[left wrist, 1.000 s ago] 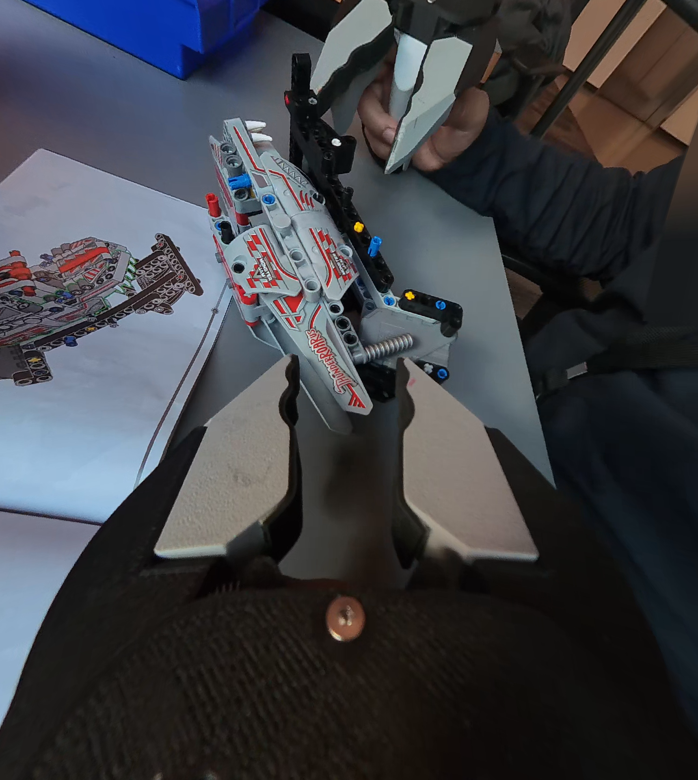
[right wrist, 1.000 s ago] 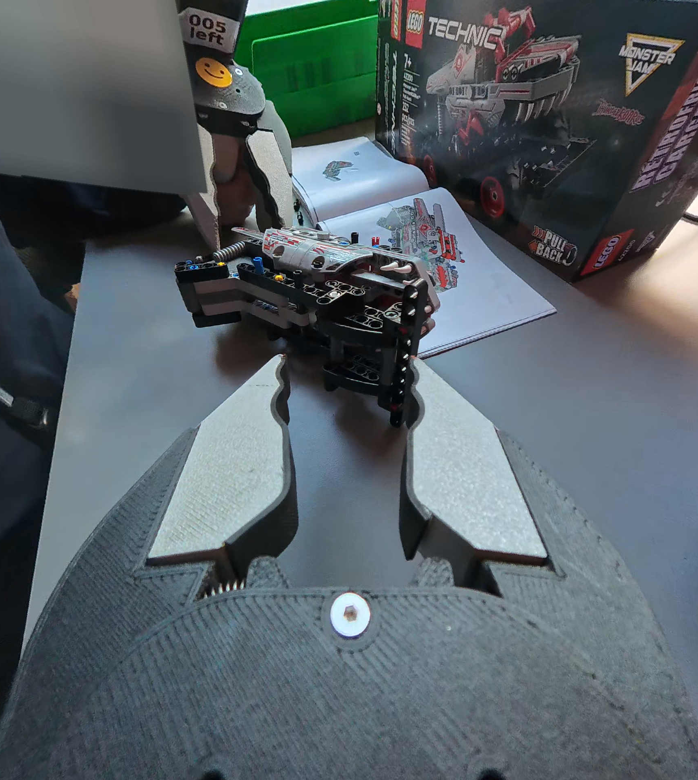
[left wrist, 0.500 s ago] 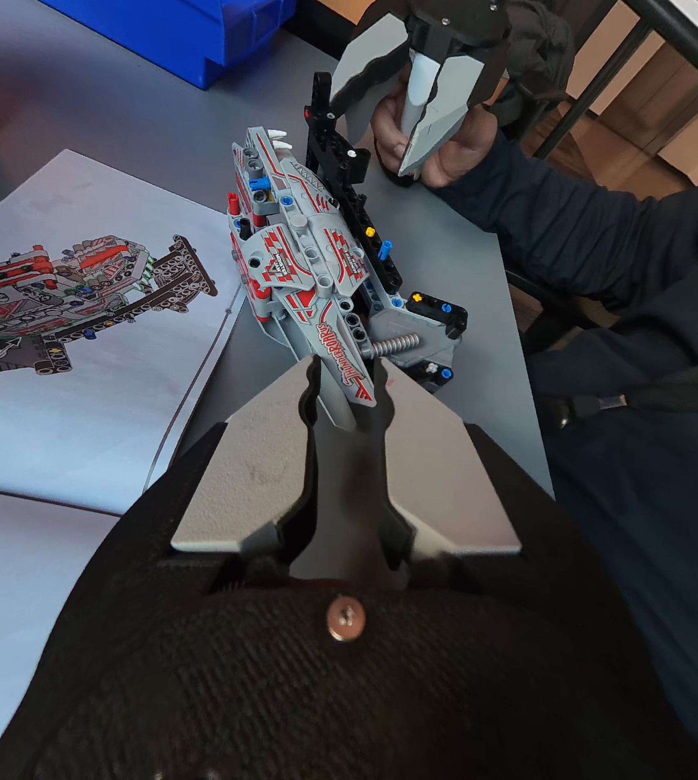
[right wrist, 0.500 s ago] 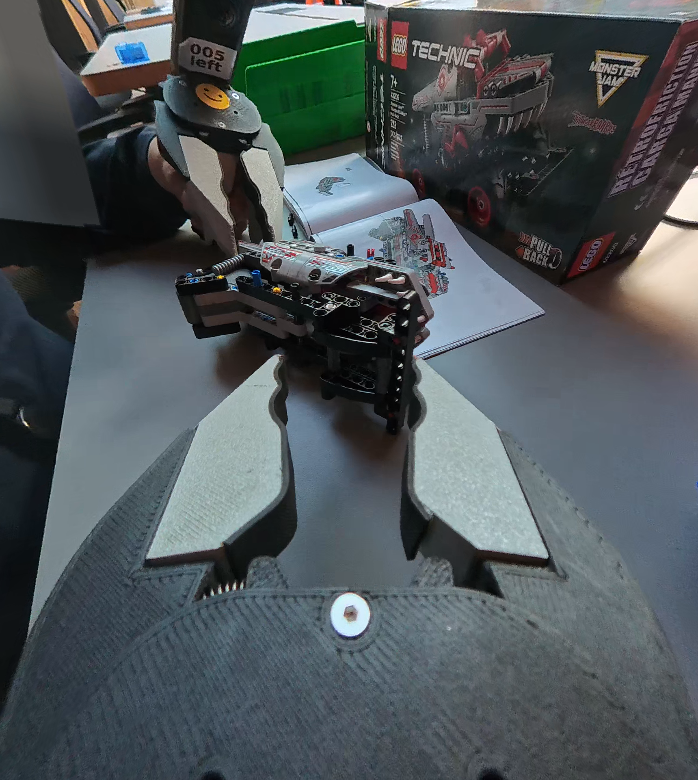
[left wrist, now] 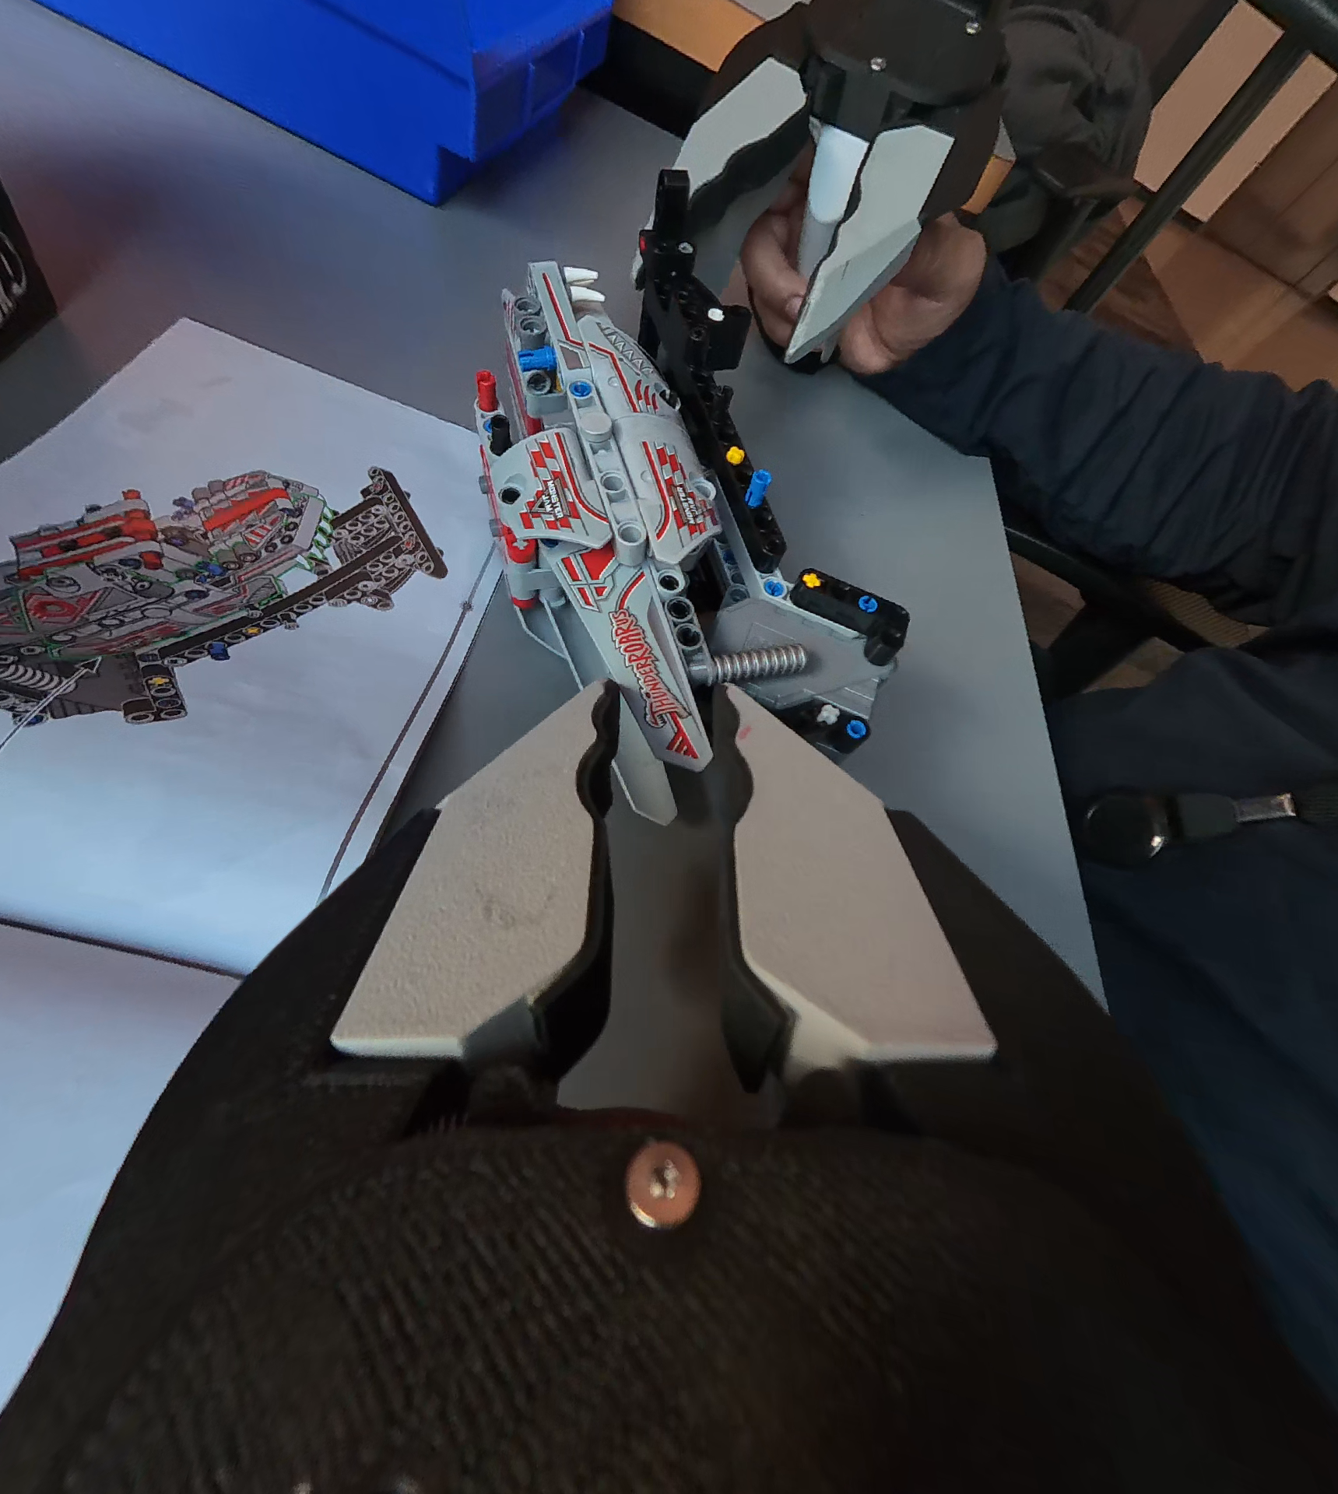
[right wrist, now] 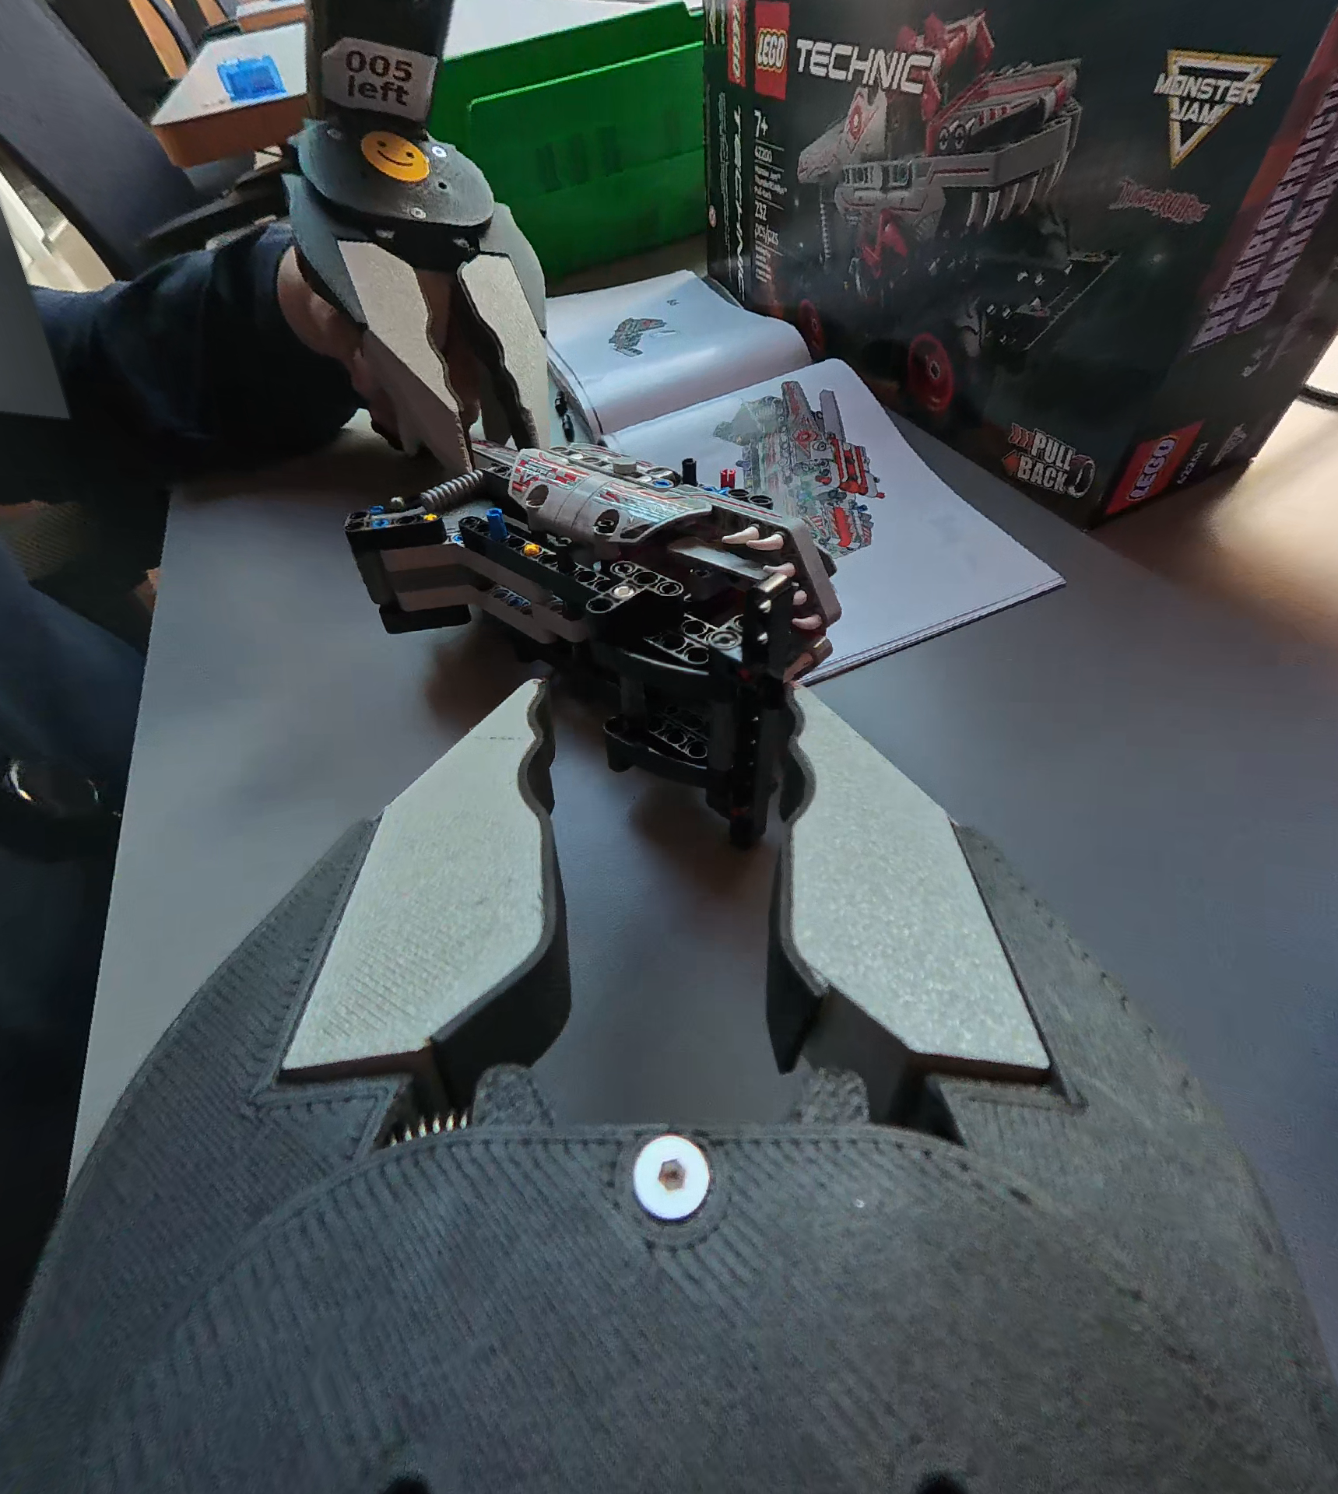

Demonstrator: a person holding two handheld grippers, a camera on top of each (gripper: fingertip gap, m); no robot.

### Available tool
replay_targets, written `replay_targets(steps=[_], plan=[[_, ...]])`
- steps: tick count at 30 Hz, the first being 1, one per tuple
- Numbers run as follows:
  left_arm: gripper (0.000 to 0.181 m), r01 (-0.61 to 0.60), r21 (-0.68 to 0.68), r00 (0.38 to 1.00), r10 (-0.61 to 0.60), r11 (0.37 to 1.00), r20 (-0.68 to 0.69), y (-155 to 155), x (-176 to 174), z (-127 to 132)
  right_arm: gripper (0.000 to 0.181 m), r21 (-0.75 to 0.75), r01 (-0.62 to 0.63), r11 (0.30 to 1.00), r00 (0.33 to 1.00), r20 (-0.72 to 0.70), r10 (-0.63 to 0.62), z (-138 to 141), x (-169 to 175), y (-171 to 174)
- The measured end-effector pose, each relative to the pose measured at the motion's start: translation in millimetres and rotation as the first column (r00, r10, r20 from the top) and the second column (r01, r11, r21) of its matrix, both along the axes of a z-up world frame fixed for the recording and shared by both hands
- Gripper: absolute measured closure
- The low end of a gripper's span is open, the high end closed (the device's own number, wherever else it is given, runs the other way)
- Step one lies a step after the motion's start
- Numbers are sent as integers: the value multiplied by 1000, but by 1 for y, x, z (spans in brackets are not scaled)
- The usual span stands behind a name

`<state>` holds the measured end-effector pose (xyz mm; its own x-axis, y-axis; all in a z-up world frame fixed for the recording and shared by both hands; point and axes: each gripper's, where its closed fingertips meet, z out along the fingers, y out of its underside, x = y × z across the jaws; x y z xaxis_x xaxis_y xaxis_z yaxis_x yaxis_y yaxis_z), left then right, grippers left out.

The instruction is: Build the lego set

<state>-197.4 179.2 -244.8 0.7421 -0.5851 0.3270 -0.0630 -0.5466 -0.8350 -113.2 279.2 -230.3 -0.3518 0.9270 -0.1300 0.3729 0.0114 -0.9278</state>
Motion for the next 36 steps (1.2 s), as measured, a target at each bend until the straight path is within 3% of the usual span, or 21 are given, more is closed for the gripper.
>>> replay_targets(steps=[4, 14, 18, 23, 26, 28, 31, 36], plan=[[163, 26, 66, 999, -24, 997, -36, 0, 10, 5, 135, -2, -17, 1000, 1000, 10, 17, -1, 1, -2], [166, 32, 205, 975, 15, 978, -221, 3, 12, 11, 132, 70, 18, 997, 1000, -26, -16, 0, 12, -11], [167, 35, 235, 967, 27, 971, -255, 3, 14, 15, 135, 5, 70, 998, 994, -85, -69, 12, 16, -5], [168, 17, 210, 972, 33, 978, -233, 6, 10, 13, 129, -199, 69, 977, 977, -185, -107, 38, 24, 8], [170, 12, 288, 958, 71, 958, -279, 10, 11, 30, 126, -193, 106, 975, 983, -130, -133, 43, 25, 7], [171, 78, 364, 911, 82, 928, -404, 9, 18, 40, 120, -135, 137, 981, 987, -61, -147, 38, 28, 3], [172, 218, 428, 780, 107, 877, -617, 3, 32, 43, 119, -86, 129, 988, 992, 10, -128, 29, 36, -8], [173, 349, 413, 620, 123, 841, -775, -17, 56, 35, 117, -36, 146, 989, 988, 55, -144, 16, 45, -25]])
